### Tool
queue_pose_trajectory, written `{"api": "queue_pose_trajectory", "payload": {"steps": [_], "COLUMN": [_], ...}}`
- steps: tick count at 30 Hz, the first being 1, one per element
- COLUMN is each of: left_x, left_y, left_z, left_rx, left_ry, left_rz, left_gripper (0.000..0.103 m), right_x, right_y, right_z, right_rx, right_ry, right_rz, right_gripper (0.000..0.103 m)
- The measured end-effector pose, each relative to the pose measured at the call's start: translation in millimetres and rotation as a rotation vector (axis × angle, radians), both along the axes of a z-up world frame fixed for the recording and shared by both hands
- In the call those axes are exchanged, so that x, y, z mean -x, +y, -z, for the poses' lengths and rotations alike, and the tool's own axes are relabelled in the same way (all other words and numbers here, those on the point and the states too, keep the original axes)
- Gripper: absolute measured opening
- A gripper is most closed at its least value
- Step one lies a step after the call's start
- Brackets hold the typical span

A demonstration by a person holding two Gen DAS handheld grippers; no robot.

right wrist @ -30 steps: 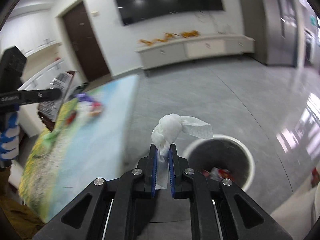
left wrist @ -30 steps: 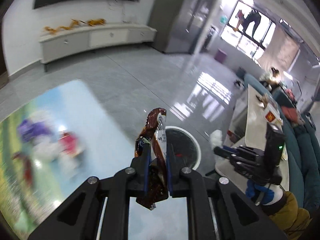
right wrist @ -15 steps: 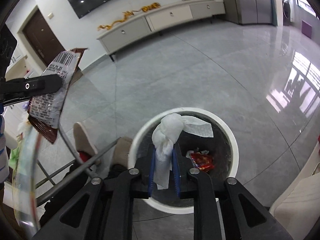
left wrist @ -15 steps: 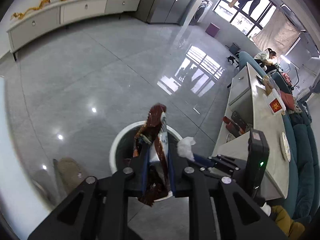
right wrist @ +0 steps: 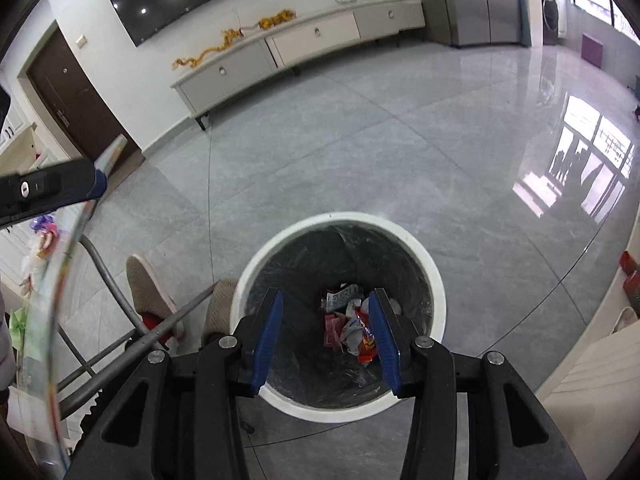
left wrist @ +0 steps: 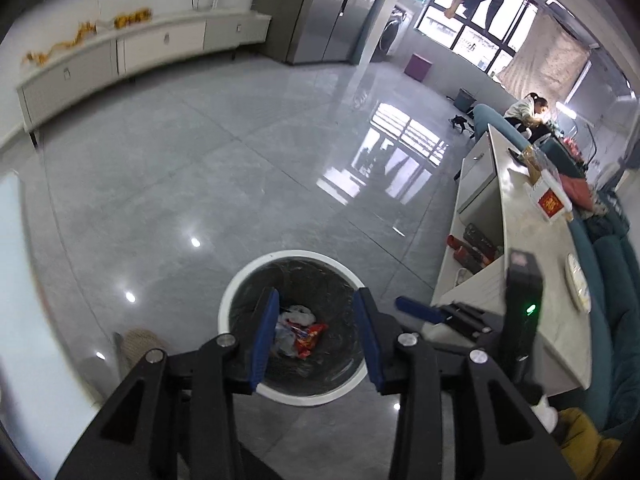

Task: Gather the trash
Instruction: 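Carry both bags over the bin and open both tools to drop them, then move both open tools back over the coffee table trash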

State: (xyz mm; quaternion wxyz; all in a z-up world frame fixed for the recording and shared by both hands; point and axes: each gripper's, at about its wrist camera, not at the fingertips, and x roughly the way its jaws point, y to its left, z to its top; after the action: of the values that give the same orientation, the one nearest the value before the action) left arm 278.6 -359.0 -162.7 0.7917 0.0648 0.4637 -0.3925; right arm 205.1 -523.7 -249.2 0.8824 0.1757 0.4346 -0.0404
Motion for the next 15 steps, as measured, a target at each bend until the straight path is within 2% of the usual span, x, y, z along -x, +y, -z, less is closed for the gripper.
{"api": "queue_pose_trajectory", "payload": {"steps": [6,15], "left_x": [44,96], "left_y": [42,155], "left_z": [-34,-71], "left_rx": [0.015,0.014], "left_ry": [-0.078,-0.205], "left_rz": [-0.002,-0.090], "left_gripper": [0.037,0.037], "right_x": [32,69], "right_y": [19,80], "right_z": [-50,-126], "right_rx": [0.029,0.078], "right_ry": [-0.097,-0.250], "right_rz": [0.004,-0.051], "right_gripper": [0.044,0.044]}}
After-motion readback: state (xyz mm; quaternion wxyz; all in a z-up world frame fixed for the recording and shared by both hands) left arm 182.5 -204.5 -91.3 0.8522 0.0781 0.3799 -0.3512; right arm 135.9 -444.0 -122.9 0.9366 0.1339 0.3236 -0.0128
